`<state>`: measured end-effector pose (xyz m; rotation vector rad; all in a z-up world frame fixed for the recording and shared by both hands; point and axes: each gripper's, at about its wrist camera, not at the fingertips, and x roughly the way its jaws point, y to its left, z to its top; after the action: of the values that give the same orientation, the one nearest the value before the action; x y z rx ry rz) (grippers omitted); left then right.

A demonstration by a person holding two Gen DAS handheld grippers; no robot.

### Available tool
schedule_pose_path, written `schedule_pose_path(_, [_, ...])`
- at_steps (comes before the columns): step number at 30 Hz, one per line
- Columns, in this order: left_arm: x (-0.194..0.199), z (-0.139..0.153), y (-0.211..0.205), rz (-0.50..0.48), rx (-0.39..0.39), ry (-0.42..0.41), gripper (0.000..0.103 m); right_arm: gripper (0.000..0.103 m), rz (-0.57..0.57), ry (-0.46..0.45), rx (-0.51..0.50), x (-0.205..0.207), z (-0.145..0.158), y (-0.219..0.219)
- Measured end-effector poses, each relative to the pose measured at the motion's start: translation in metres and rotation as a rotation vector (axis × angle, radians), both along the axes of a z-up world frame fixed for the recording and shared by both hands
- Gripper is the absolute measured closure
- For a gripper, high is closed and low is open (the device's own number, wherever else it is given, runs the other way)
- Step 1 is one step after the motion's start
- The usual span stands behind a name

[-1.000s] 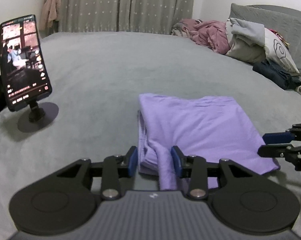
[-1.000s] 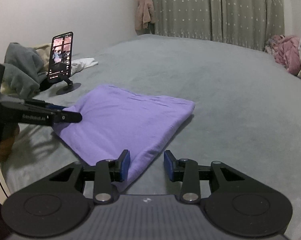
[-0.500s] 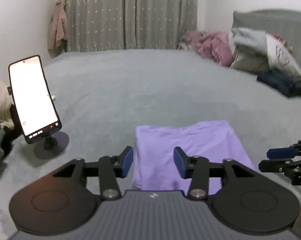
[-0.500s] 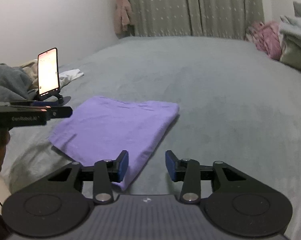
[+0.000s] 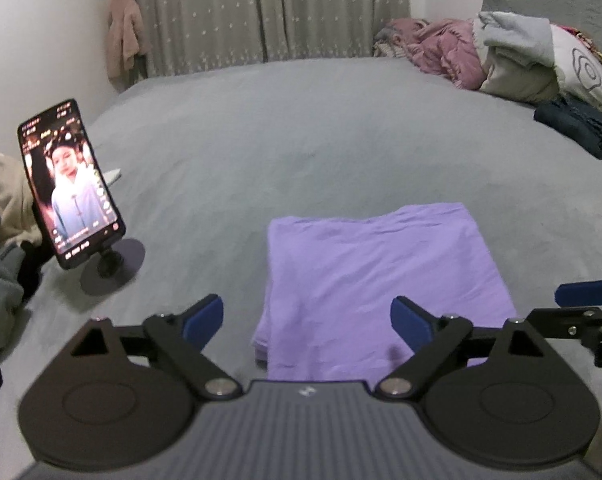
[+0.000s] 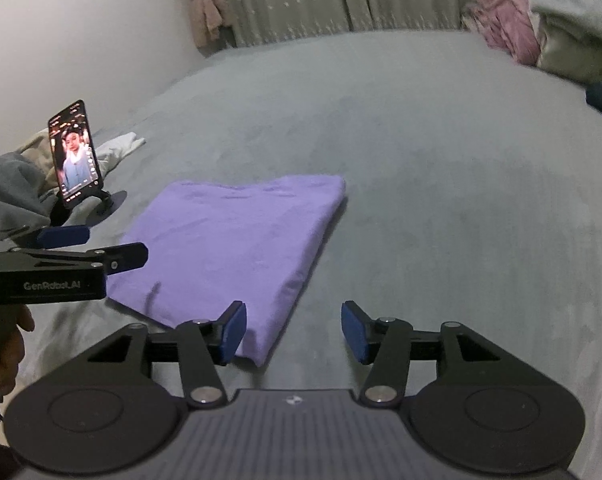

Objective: Fold clothes

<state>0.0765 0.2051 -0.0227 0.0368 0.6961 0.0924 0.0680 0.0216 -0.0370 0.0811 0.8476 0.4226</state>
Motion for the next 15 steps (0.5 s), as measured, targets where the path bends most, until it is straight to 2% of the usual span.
schedule_pose_path(8, [0.0022, -0.0007, -0.0026, 0.005, 0.023, 0.033, 0.0, 0.04, -0.009, 0.056, 0.003, 0.0003, -0.0015, 0.003])
schedule_pose_path(12, [0.0031, 0.0005, -0.0056, 0.005, 0.035, 0.046, 0.0, 0.023, -0.005, 0.083, 0.009, -0.0011, 0.0019, 0.0041])
schedule_pose_path(15, [0.0038, 0.0019, -0.0093, 0.001, 0.039, 0.07, 0.0, 0.02, -0.008, 0.101, 0.0, -0.0018, 0.0052, 0.0056])
